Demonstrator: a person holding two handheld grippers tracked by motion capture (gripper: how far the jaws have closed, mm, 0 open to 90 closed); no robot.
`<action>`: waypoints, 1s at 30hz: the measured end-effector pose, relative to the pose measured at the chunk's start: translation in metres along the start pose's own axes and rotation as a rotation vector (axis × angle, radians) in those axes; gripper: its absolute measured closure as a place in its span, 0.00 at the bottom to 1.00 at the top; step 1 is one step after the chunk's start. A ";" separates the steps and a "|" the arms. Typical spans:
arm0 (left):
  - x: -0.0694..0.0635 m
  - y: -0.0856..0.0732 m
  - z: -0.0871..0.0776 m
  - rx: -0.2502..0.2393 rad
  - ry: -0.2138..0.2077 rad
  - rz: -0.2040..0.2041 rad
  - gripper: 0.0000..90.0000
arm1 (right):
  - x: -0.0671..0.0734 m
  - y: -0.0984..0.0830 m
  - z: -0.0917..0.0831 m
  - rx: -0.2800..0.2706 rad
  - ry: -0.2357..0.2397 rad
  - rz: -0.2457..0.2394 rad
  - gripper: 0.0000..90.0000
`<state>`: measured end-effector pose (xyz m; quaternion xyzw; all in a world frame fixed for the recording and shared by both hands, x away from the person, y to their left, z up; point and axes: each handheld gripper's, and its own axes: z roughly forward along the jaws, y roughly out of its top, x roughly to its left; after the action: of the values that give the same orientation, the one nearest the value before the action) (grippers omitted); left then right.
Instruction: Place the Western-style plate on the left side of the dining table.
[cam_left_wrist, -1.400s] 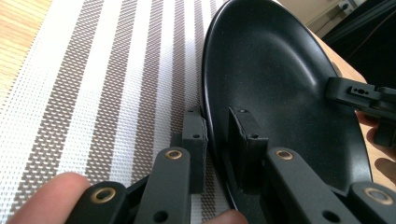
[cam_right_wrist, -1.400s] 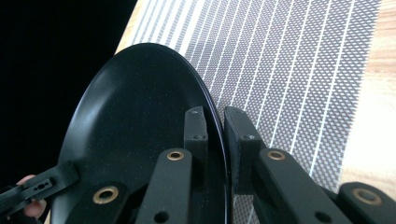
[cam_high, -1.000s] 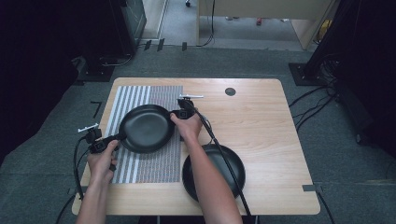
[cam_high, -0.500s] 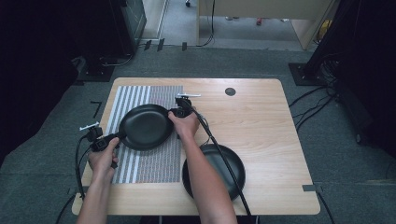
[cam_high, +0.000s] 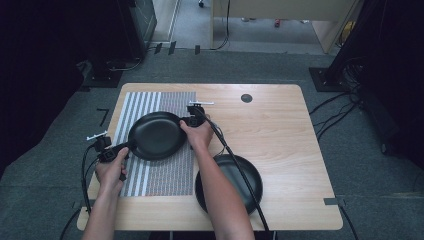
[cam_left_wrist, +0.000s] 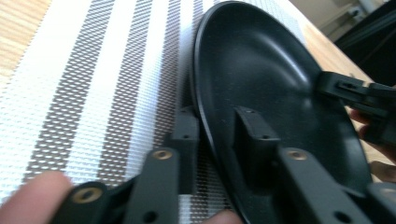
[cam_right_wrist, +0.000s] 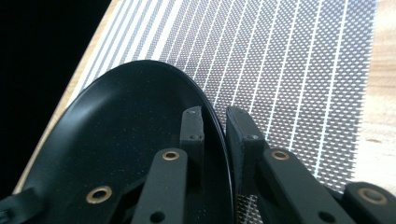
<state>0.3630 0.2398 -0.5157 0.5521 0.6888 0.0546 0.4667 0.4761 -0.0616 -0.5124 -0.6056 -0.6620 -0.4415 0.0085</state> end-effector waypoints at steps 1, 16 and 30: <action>-0.001 0.000 -0.002 -0.003 -0.007 0.011 0.72 | 0.000 0.000 0.000 0.000 0.000 0.000 0.86; -0.030 -0.009 -0.028 -0.007 -0.002 0.165 0.31 | 0.014 0.006 -0.046 -0.069 -0.058 -0.254 0.52; -0.047 -0.023 -0.058 -0.032 0.010 0.227 0.14 | 0.025 -0.015 -0.089 -0.075 -0.038 -0.314 0.32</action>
<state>0.3038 0.2187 -0.4693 0.6189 0.6232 0.1207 0.4626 0.4106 -0.0928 -0.4524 -0.5027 -0.7316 -0.4505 -0.0957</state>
